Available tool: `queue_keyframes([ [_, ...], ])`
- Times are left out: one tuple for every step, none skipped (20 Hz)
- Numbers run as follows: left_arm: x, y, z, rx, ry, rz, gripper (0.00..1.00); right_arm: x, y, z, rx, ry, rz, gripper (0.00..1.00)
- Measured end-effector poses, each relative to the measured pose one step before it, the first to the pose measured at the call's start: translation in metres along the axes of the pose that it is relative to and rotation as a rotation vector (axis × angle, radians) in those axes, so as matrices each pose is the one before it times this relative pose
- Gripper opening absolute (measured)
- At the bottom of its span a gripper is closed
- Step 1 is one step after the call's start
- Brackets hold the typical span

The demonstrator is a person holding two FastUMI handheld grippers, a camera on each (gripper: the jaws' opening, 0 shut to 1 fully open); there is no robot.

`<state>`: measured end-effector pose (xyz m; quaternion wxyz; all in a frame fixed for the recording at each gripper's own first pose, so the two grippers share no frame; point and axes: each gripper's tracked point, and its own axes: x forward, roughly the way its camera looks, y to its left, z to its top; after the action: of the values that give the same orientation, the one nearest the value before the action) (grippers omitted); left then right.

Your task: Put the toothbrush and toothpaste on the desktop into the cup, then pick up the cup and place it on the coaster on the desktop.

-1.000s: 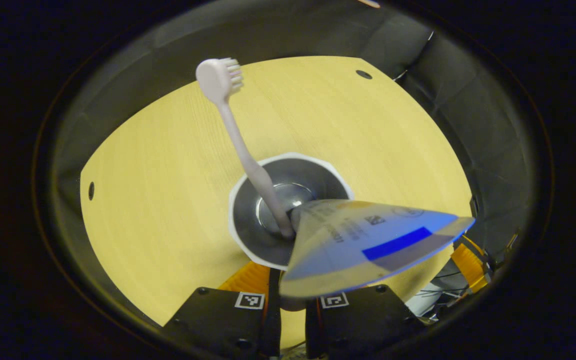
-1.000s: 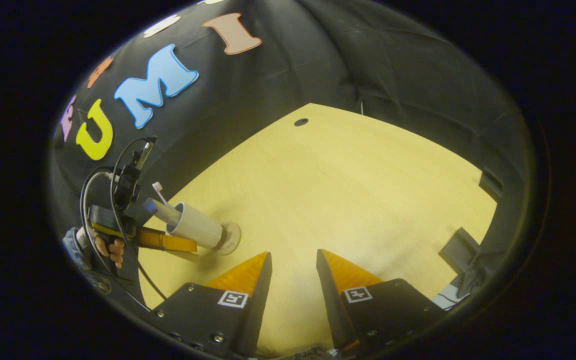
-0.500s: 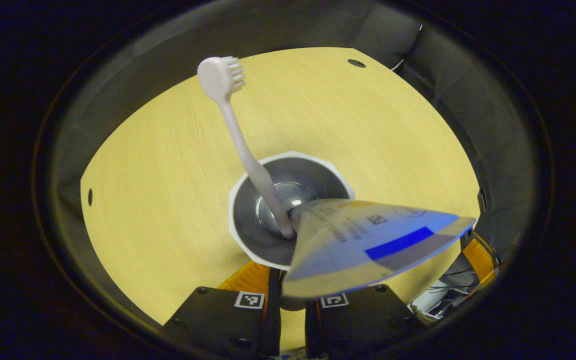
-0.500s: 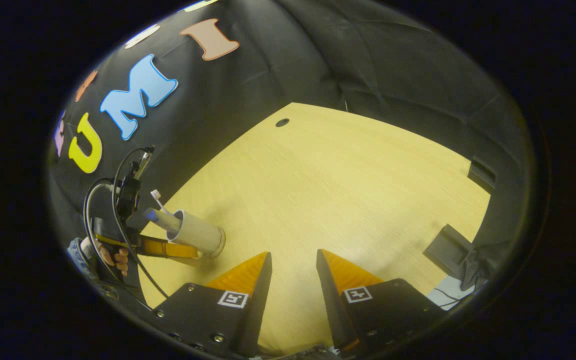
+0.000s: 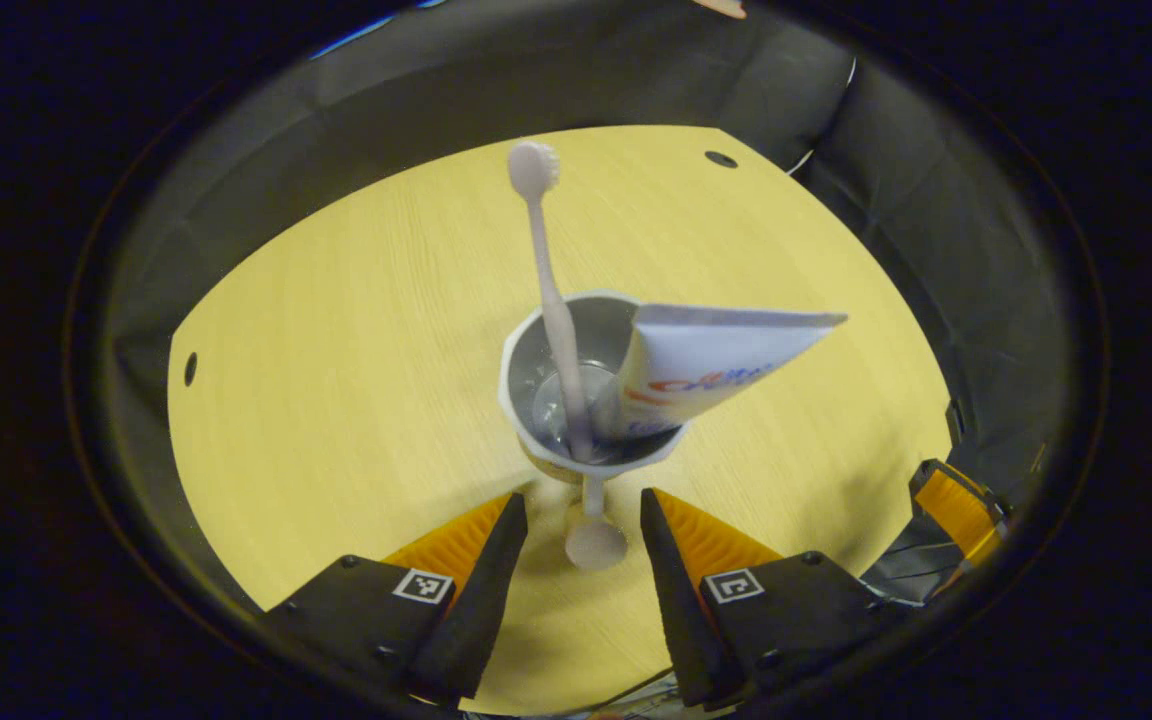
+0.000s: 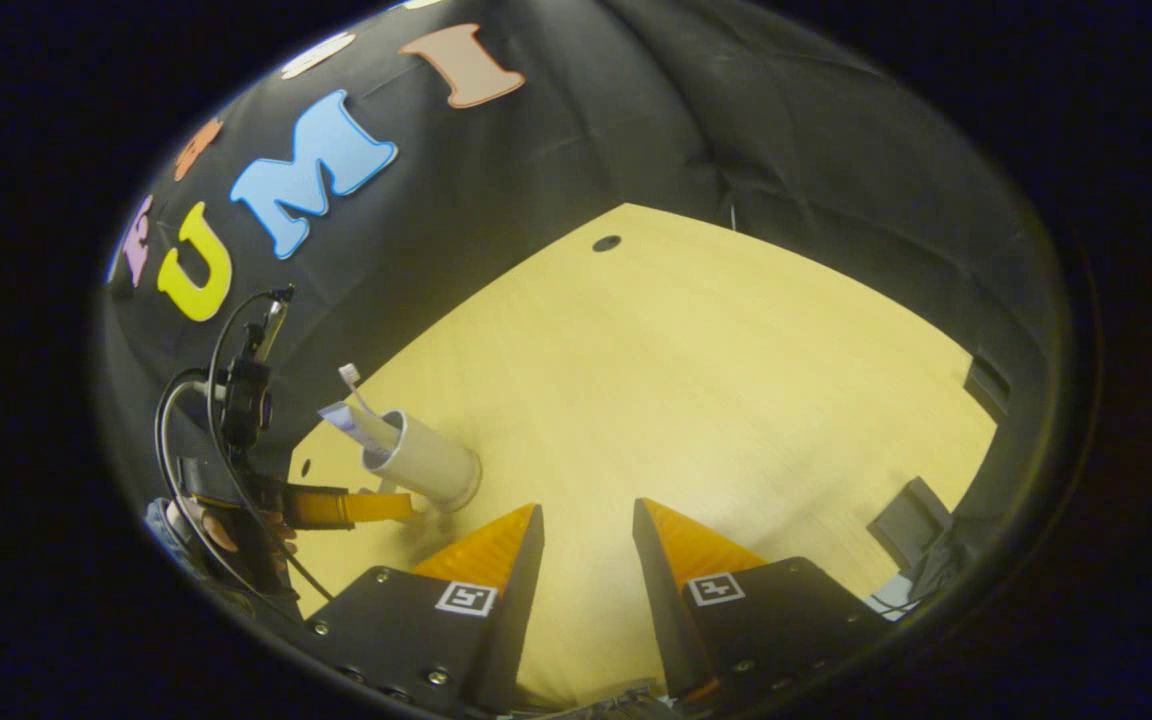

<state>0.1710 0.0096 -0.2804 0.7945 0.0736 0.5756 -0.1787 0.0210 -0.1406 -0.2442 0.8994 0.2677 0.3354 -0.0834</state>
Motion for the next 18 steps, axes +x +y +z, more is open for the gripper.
queue_keyframes([
  [-0.01485,0.00846,0.00433,-0.01216,-0.03282,0.00847,0.77,0.00087,0.01044,0.00260,-0.02618,0.00236,0.01816,0.44],
  [-0.01519,0.00917,0.00635,-0.01306,-0.03856,0.01202,0.77,-0.00236,0.00753,0.00043,-0.02177,-0.00132,0.01659,0.44],
  [-0.01566,0.00769,0.00731,-0.01227,-0.04048,0.00481,0.75,-0.00077,0.01064,0.00279,-0.02569,-0.00280,0.01970,0.44],
  [-0.00878,-0.00880,-0.00816,-0.00922,-0.04199,0.01465,0.75,-0.00129,0.01132,0.00279,-0.02941,-0.00528,0.02034,0.43],
  [-0.00937,0.00269,-0.00105,-0.00515,-0.04545,0.01462,0.75,-0.00179,0.01334,0.00639,-0.03596,-0.01076,0.01951,0.54],
  [-0.01509,0.01220,0.01395,-0.00650,-0.04496,0.00954,0.75,-0.00205,0.01188,0.00615,-0.02874,-0.01323,0.01808,0.54],
  [-0.01331,0.00084,0.00474,-0.01088,-0.04723,0.00387,0.75,-0.00119,0.01054,0.00620,-0.02462,-0.01264,0.01675,0.54],
  [-0.01720,0.00227,0.00774,-0.01521,-0.05170,0.00104,0.76,-0.00237,0.01144,0.00768,-0.02794,-0.01615,0.01931,0.54],
  [-0.01519,0.00236,0.00909,-0.01633,-0.05696,0.00383,0.76,-0.00258,0.01121,0.00956,-0.02846,-0.02169,0.01631,0.54],
  [-0.01407,0.00320,0.01133,-0.01533,-0.05989,0.01040,0.75,-0.00405,0.01042,0.01020,-0.03090,-0.02390,0.01431,0.54],
  [-0.01383,0.00336,0.01225,-0.01472,-0.06062,0.01289,0.75,-0.00373,0.00963,0.01238,-0.03127,-0.02698,0.01319,0.54],
  [-0.01513,0.00452,0.01539,-0.01340,-0.05806,0.01659,0.75,-0.00376,0.00913,0.01192,-0.02890,-0.02806,0.00983,0.54],
  [-0.01711,0.00569,0.01823,-0.01205,-0.05916,0.01544,0.77,-0.00275,0.00839,0.01486,-0.02341,-0.03016,0.00642,0.54],
  [-0.01423,0.00537,0.01778,-0.00870,-0.06163,0.01598,0.76,-0.00362,0.00820,0.01430,-0.01784,-0.03071,0.00600,0.54],
  [-0.01507,0.00509,0.02075,-0.00187,-0.05856,0.02173,0.76,-0.00335,0.00930,0.01674,-0.01647,-0.03225,0.00980,0.54],
  [-0.01074,0.00425,0.01914,0.00090,-0.05664,0.01937,0.76,-0.00279,0.00715,0.01390,-0.01282,-0.03044,0.00761,0.54],
  [-0.01138,0.00460,0.01869,0.00514,-0.05182,0.02233,0.76,-0.00458,0.00524,0.01554,-0.01405,-0.03532,0.00912,0.54],
  [-0.00951,0.00667,0.01521,0.00978,-0.04084,0.02904,0.77,-0.00494,0.00885,0.01401,-0.01677,-0.03262,0.00443,0.54],
])
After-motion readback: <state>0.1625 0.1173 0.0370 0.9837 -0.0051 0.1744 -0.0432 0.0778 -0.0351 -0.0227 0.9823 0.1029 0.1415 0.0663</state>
